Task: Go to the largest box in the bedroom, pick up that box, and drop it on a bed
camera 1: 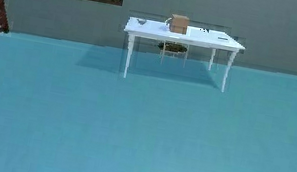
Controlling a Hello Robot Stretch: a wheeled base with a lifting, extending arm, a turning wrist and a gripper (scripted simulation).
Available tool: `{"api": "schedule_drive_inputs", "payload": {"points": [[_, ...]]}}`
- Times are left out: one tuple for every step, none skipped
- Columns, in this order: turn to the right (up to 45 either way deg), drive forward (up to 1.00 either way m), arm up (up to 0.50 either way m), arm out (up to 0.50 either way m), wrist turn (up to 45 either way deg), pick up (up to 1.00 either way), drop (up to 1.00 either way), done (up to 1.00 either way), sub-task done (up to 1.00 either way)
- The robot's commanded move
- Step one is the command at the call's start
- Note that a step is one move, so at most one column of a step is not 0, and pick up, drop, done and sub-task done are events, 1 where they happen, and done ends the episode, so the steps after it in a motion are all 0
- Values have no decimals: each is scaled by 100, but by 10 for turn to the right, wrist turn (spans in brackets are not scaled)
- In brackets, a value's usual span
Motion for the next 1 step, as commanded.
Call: {"api": "schedule_drive_inputs", "payload": {"points": [[0,35,0,0,0,0,0,0,0]]}}
